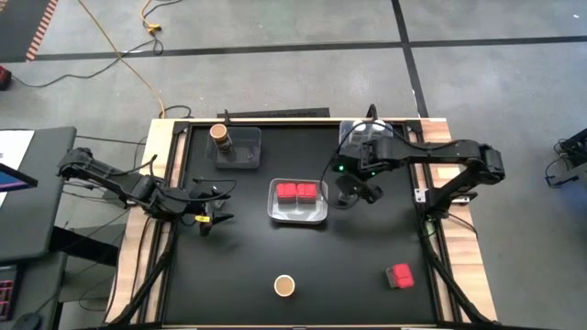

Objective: Sort spices by type
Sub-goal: Put the white seasoning bottle into the transparent bin

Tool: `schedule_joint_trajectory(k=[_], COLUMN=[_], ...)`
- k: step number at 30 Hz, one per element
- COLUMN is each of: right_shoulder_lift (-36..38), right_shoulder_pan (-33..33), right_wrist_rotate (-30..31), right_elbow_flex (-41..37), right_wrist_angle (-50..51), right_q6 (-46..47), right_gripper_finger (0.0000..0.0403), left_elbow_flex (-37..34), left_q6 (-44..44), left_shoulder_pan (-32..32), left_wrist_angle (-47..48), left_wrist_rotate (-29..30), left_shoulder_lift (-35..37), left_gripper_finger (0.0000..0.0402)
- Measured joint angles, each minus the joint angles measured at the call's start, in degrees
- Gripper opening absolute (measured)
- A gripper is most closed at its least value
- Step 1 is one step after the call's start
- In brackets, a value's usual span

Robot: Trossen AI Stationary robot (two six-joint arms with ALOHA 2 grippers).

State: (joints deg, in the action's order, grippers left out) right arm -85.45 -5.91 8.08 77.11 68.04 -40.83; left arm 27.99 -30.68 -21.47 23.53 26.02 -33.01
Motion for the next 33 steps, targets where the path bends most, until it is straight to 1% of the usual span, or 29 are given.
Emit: schedule_joint_trajectory(k=[3,6,7,9,13,17,20,23,27,33], right_shoulder_lift=[0.0,0.0,0.0,-0.1,-0.1,-0.1,-0.1,-0.2,-0.2,-0.1], right_shoulder_pan=[0.3,-0.3,-0.4,-0.7,-1.0,-2.7,-4.2,-5.3,-5.3,-5.2], right_wrist_rotate=[0.0,0.0,0.0,0.0,-0.4,-3.5,-3.9,-4.0,-5.1,-5.5], right_elbow_flex=[2.3,2.5,2.3,2.0,1.7,1.7,0.8,-1.0,-3.6,-3.7], right_wrist_angle=[3.7,4.1,3.9,4.0,3.1,2.7,2.6,1.8,-2.8,-4.4], right_q6=[18.1,38.7,43.3,48.4,52.8,54.1,56.7,55.8,53.3,53.2], right_gripper_finger=[0.0378,0.0378,0.0378,0.0378,0.0378,0.0378,0.0378,0.0378,0.0378,0.0378], left_elbow_flex=[0.0,0.0,0.0,0.0,0.0,0.0,0.0,0.0,0.0,0.0], left_q6=[0.0,0.0,0.0,0.0,0.0,0.0,0.0,0.0,0.0,0.0], left_shoulder_pan=[0.0,0.0,0.0,0.0,0.0,0.0,0.0,0.0,0.0,0.0], left_wrist_angle=[0.0,0.0,0.0,0.1,0.2,0.1,0.2,0.2,0.2,2.1], left_wrist_rotate=[0.0,0.0,0.0,0.0,0.0,0.0,0.0,0.0,0.0,0.0], left_shoulder_lift=[0.0,0.0,0.0,0.0,0.0,0.0,0.0,0.0,0.0,0.0], left_gripper_finger=[0.0318,0.0318,0.0318,0.0318,0.0318,0.0318,0.0318,0.0318,0.0318,0.0318])
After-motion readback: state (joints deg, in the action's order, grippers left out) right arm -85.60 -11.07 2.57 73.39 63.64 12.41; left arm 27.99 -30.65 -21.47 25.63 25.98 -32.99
